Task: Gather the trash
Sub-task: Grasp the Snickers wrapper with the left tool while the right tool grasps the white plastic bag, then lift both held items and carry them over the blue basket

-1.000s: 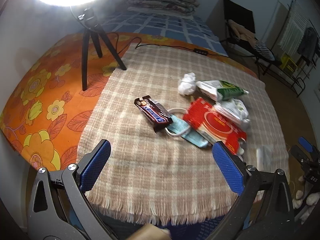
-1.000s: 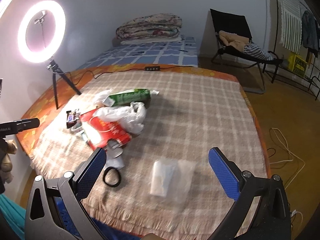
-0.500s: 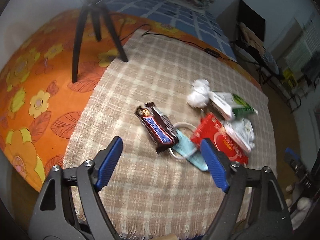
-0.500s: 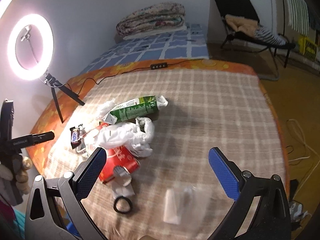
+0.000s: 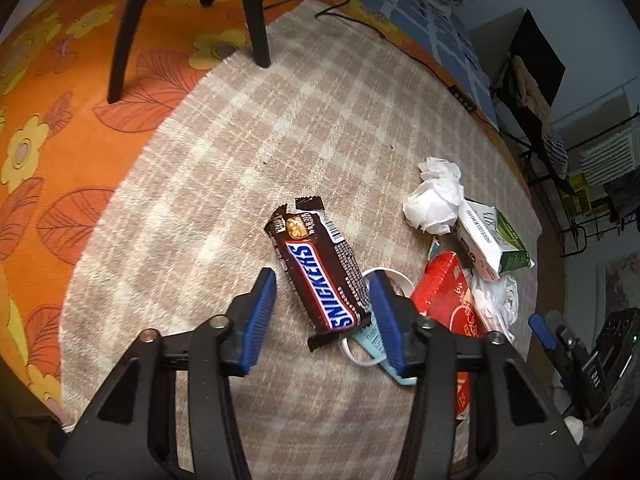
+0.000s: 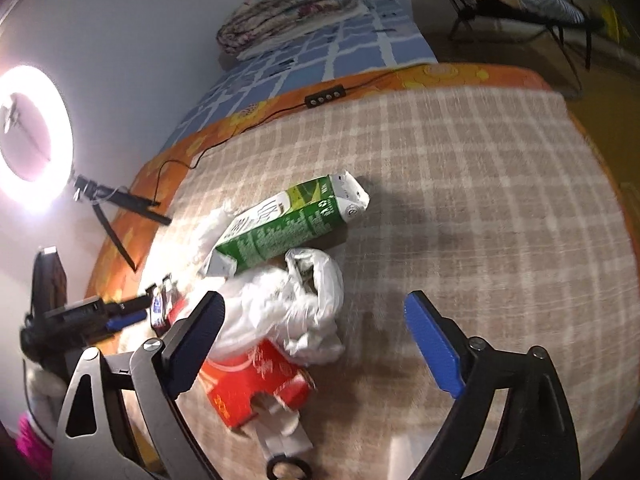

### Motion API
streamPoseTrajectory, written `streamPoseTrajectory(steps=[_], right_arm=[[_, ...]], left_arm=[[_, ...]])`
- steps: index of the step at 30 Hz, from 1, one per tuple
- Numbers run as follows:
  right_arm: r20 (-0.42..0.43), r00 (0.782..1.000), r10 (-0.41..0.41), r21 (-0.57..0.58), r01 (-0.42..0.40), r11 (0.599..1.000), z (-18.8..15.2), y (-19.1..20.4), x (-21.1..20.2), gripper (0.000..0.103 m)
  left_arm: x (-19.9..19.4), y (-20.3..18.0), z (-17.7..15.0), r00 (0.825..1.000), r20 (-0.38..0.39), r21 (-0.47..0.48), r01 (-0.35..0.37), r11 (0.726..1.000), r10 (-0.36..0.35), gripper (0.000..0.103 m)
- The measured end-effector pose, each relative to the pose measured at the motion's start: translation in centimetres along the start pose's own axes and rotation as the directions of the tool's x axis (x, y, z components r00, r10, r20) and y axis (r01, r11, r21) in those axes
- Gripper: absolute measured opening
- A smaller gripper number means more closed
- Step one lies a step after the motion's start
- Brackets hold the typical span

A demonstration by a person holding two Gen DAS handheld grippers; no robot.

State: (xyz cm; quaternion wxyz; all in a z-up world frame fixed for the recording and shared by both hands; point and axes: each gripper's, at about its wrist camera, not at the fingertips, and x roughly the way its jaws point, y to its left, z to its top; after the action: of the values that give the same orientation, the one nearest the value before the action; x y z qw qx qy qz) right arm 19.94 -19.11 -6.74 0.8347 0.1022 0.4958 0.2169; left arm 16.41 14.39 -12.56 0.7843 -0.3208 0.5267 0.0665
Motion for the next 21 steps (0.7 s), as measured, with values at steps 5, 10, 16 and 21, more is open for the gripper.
streamPoseTrajectory(steps=[5,10,16,21], right_arm=[[-0.028,0.999,0.02,0.04,-0.019,0.999,0.3,-0.2,1.6,0.08],[-0.07,0.997,0.026,0.044,-0.023,0.999,0.2,-0.1,3.5,0.069],[-0.095,0.994,0.053,0.065,-0.047,0.997,0.0,-0.6,4.4,0.033],[-0.068,0.997,0.045,0.053,-0.042,0.998,0.1,-0.5,3.6,0.011]], left_arm=[[1.1,-0.4,0.1,1.0,-0.012,-0.002,0.007,1.0,-0.007,0.027],[1.5,-0.5,0.2,1.0,-0.011,0.002,0.006,1.0,-0.006,0.015],[0.9,-0.3,0.7,1.0,0.024,0.003,0.008,1.0,-0.008,0.008],[-0.5,-0.6,0.6,0.998,0.058,0.029,0.003,1.0,-0.005,0.007]])
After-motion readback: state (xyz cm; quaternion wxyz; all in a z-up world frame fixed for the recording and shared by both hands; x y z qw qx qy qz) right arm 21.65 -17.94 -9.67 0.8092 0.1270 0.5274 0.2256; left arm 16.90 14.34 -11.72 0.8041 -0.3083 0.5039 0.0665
